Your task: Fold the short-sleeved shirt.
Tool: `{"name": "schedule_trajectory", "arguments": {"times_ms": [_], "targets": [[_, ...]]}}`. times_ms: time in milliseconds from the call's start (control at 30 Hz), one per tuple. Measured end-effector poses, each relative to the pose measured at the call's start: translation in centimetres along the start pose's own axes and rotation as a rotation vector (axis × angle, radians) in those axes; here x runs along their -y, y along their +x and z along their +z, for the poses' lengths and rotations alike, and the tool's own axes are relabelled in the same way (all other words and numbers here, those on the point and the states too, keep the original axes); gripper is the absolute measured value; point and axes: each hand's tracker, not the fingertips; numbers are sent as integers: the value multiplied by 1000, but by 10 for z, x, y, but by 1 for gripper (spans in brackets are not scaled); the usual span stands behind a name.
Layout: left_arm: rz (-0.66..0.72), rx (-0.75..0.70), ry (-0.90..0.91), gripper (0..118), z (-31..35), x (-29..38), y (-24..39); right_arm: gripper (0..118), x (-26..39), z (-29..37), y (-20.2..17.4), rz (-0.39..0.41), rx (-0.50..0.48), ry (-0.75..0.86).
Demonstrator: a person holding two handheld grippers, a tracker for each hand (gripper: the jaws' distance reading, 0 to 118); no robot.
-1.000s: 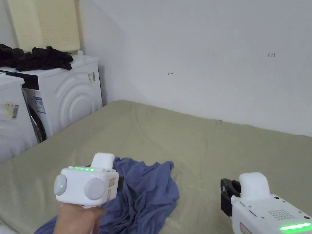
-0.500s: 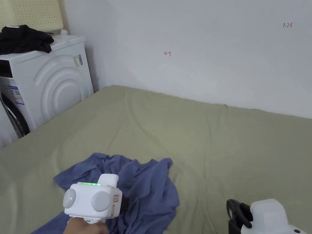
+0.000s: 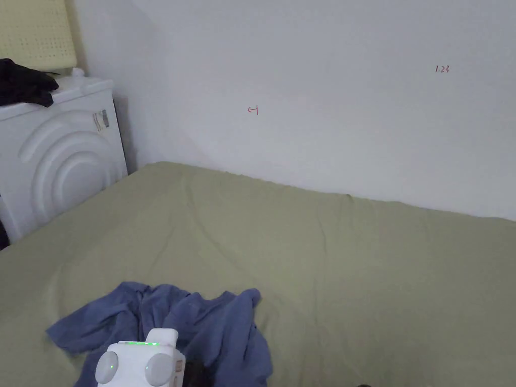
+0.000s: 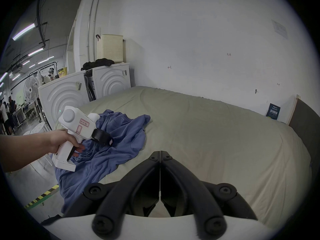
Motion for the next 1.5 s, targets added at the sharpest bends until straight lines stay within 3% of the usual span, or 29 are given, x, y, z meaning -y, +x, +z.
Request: {"name": "schedule_trajectory", "arguments": {"times_ms": [200,267,300,400,433,600,867,1233,1500], "targets": [[-17,-8,-16,118,-2,-8,-1,1,1,0,0,9,7,-5],[-21,-4,-26,113,4,-8,-1,1,2,2,0,6,8,-5],[-23,-2,-20,104,26,-8,4,1,2,4,0,6,8,-5],[-61,-26,76,9,61,-6,13,1,4,8,0,2,14,1],[-53,-64,84,7,43,-10,6,1,3,8,1,-2,13,1],[27,41,94,7,25,-5,-14,1,5,13,1,-7,15,4],[200,233,259,7,63,11,-43,1,5,27,4,-12,24,9],[141,392,516,7,221,-1,-6,1,-3,125,17,-36,110,107],[-25,602,626,7,318,-21,111,1,-2,212,49,-69,239,180]]}}
